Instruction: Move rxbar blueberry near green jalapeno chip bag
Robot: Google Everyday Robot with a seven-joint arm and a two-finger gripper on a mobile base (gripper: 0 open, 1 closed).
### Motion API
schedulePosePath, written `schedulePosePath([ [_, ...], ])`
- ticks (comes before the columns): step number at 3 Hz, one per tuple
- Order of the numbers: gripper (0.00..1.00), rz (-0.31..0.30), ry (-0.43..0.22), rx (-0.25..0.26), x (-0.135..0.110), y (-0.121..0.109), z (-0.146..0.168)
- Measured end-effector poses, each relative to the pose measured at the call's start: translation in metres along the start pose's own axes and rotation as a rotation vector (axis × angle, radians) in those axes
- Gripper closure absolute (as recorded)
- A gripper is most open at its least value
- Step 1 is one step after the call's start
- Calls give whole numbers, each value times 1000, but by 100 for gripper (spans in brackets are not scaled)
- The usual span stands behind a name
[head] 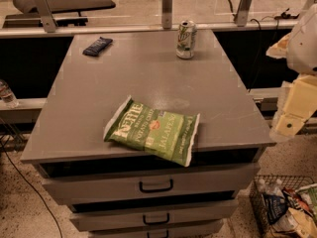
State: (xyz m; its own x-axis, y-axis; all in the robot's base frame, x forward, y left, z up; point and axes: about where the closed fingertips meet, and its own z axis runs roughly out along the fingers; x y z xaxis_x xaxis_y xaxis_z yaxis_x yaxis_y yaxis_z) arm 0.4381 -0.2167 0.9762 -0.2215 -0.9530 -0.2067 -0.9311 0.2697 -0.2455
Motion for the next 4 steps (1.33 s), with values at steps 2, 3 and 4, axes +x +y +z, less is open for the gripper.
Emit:
schedulePosePath([
  [2, 0, -18, -26, 11, -13, -10, 6],
  [3, 0, -53, -119, 18, -56, -38, 28],
  [4, 0, -75, -282, 28, -127, -76, 52],
])
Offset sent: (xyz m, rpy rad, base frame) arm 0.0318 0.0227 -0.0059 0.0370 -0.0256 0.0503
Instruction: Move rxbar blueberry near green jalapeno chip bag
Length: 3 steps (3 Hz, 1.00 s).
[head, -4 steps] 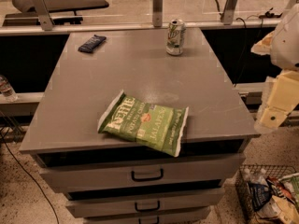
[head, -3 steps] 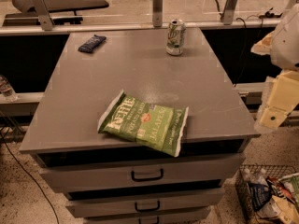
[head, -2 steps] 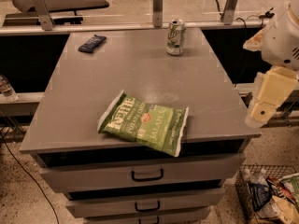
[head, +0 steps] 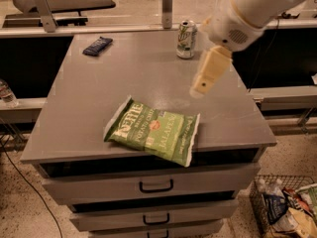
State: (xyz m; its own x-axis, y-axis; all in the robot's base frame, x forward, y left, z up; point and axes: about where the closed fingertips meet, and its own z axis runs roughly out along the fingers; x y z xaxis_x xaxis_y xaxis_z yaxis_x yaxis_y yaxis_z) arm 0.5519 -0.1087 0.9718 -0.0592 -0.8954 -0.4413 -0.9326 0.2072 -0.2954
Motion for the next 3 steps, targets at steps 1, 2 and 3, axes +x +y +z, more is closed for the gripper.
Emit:
schedulePosePath([
  [1, 0, 15, -233, 45, -79, -59, 26],
  [2, 0, 15, -230, 42, -78, -58, 27],
  [3, 0, 54, -261, 70, -86, -71, 43],
])
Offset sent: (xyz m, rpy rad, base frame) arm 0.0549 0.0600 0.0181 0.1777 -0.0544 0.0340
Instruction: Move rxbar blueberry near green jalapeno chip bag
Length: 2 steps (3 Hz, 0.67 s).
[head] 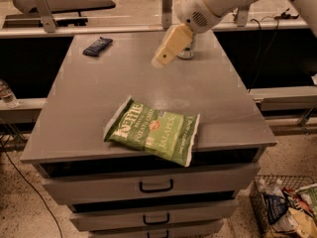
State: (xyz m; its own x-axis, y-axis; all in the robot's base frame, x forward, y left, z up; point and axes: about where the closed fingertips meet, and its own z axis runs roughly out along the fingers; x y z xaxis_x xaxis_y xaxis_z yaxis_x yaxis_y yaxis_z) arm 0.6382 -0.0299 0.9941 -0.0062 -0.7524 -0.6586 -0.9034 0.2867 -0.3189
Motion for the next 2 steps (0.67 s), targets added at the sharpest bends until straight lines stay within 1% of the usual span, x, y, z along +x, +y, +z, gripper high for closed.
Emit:
schedulePosePath([
  [1, 0, 94, -85, 68, -20, -40, 68],
  [2, 0, 176, -163, 91, -52, -82, 154],
])
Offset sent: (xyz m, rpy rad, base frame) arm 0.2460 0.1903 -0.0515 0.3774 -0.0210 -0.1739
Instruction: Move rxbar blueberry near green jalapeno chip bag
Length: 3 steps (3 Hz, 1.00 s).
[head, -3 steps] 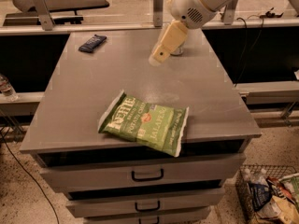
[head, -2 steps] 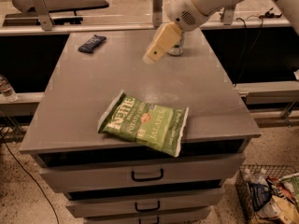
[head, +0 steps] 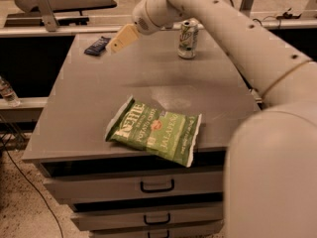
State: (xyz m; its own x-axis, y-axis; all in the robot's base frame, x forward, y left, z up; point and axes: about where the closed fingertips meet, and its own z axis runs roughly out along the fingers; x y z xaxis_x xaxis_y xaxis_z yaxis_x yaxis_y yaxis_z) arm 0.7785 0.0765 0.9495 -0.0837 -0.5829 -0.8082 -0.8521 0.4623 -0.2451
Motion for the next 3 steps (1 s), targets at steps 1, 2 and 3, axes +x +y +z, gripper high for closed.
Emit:
schedulePosePath([
  [1, 0, 60, -45, -30, -23, -7, 81],
  [2, 0, 100, -49, -28, -41, -14, 131],
  [3, 0, 134, 2, -8, -38, -18, 158],
])
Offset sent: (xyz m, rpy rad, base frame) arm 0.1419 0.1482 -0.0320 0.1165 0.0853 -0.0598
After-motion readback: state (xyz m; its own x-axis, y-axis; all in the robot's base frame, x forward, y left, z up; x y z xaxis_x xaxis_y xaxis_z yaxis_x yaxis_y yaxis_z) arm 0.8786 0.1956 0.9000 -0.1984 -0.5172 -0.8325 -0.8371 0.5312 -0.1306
